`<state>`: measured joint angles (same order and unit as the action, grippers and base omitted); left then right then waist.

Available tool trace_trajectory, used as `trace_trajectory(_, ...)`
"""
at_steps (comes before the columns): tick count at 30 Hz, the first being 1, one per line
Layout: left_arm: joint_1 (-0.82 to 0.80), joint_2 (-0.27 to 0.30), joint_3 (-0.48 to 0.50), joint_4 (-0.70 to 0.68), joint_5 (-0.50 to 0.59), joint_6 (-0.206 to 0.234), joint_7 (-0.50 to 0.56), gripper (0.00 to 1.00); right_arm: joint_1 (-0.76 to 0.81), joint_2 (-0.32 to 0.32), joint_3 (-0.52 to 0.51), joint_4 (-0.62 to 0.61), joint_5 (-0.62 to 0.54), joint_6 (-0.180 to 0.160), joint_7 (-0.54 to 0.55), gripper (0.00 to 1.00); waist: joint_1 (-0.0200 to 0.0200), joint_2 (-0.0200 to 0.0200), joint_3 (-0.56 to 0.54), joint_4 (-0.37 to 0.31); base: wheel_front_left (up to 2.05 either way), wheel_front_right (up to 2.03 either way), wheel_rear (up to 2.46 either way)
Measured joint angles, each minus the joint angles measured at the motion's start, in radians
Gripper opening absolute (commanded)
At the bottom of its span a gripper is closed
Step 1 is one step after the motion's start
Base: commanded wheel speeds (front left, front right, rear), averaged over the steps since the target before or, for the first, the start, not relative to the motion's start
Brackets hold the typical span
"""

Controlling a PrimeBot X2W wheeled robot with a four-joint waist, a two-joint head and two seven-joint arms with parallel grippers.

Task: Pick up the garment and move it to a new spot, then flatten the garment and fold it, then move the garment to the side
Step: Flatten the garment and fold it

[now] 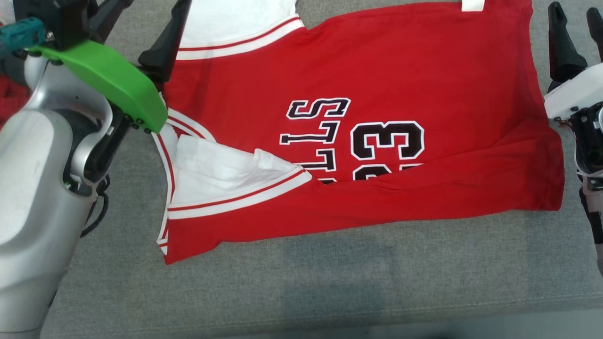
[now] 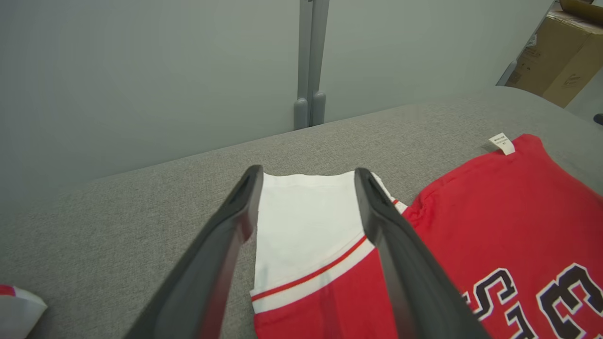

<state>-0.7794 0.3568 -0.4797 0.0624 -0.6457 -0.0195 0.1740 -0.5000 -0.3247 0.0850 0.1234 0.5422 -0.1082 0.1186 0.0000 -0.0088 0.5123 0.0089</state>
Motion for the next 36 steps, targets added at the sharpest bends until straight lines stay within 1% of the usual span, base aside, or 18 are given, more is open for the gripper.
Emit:
trace_trajectory(5,-0.086,-0.001,-0.003,0.053,0.009,-0.016,0.028,1.00,-0.068,0.007,0.021,0.019,-0.010,-0.005,0.041,1.00,0.0000,0.0000,0.057,-0.013,0.00,0.00,0.00)
trace_trajectory(11,-0.170,-0.014,-0.009,0.117,0.011,-0.042,0.052,1.00,-0.133,0.047,0.030,0.046,-0.016,-0.008,0.059,1.00,0.0000,0.0000,0.118,-0.035,0.00,0.00,0.00)
trace_trajectory(14,-0.198,-0.027,-0.007,0.157,0.010,-0.043,0.063,1.00,-0.155,0.053,0.035,0.060,-0.022,-0.008,0.064,1.00,0.0001,0.0000,0.141,-0.048,0.00,0.00,0.00)
trace_trajectory(18,-0.249,-0.028,-0.005,0.200,0.008,-0.044,0.082,1.00,-0.177,0.060,0.056,0.082,-0.037,-0.008,0.078,1.00,0.0000,0.0000,0.165,-0.067,0.00,0.00,0.00)
trace_trajectory(22,-0.295,-0.020,0.004,0.259,0.016,-0.043,0.111,1.00,-0.204,0.085,0.091,0.100,-0.051,-0.008,0.086,1.00,0.0001,0.0000,0.180,-0.088,0.00,0.00,0.00)
trace_trajectory(28,-0.337,0.005,-0.001,0.353,0.035,-0.043,0.157,1.00,-0.240,0.107,0.115,0.127,-0.059,-0.008,0.091,1.00,0.0000,0.0000,0.197,-0.120,0.00,0.00,0.00)
trace_trajectory(33,-0.354,-0.024,-0.002,0.397,0.023,-0.051,0.161,1.00,-0.258,0.109,0.115,0.151,-0.060,-0.008,0.090,1.00,0.0000,0.0000,0.205,-0.132,0.00,0.00,0.00)
trace_trajectory(36,-0.378,-0.027,-0.001,0.426,0.022,-0.052,0.169,1.00,-0.277,0.113,0.120,0.170,-0.067,-0.008,0.091,1.00,0.0000,0.0000,0.207,-0.136,0.00,0.00,0.00)
